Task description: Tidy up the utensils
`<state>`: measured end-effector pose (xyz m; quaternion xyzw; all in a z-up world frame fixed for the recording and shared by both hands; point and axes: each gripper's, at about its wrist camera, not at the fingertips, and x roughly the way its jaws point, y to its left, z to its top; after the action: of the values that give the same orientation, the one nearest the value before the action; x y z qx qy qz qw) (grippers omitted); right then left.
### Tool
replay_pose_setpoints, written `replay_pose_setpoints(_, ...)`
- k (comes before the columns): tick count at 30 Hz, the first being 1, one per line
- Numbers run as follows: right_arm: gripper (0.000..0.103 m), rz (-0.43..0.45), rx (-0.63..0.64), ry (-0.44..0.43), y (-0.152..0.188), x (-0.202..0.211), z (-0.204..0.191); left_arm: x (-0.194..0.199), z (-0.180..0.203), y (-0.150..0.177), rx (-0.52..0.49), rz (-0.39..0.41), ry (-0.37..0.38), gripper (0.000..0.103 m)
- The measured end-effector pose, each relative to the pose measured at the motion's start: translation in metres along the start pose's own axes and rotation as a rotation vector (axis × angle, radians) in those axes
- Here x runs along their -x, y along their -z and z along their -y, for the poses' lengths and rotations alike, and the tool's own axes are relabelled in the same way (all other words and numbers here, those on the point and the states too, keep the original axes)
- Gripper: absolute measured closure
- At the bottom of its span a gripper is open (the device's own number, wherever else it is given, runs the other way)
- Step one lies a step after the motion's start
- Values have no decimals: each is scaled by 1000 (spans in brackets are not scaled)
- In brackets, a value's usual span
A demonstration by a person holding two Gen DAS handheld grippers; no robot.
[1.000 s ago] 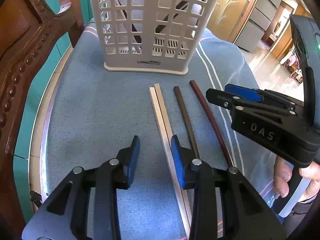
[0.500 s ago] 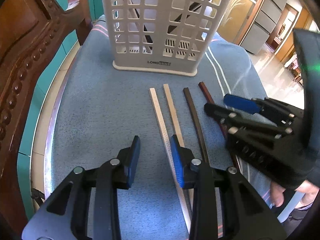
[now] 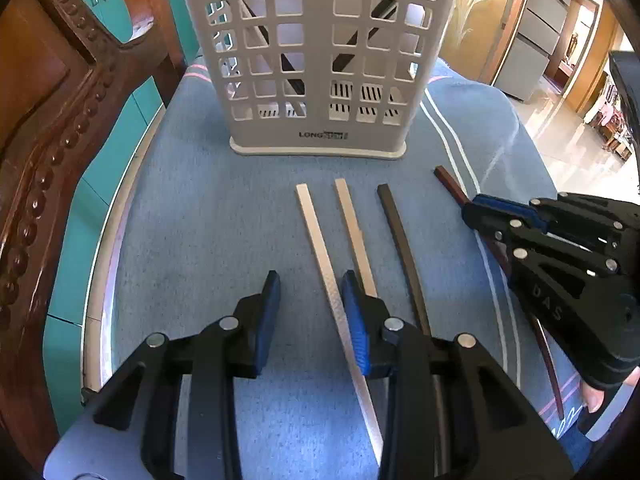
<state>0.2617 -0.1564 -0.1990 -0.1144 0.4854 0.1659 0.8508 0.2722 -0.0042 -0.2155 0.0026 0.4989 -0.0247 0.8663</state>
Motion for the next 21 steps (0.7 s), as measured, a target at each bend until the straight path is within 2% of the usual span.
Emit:
replay_pose_setpoints(2,89,2,-2,7,0,0,0,-2,3,-2,0,6,-8,69)
replay_pose_setpoints(4,77,5,-5,18,1,0,2,-5,10,-3,-1,13,-19,69)
replay_pose_setpoints(7,72,-1,-11,35,-1,-4,7,-9,15,-10,-3,21,-41,69)
replay_pose_setpoints(15,69,-13,3,36,-3,-13,11,-13,26,-23,-16,28,-74,67)
replay_pose_setpoints(17,72,-13,-2,23,-1,-12,9,-14,28,-24,-21,28,-79,66)
replay_pose_setpoints(18,78,-11,-5,8,-1,-12,9,-15,27,-23,-23,28,-79,66)
replay_pose_setpoints(19,91,-11,-12,-8,0,-10,8,-15,24,-25,-24,28,-78,67)
replay_pose_setpoints(20,96,-14,-24,-33,0,-10,8,-15,23,-26,-24,28,-73,70)
replay_pose_setpoints(21,96,-12,-34,-49,-1,-10,8,-15,23,-26,-22,26,-48,80)
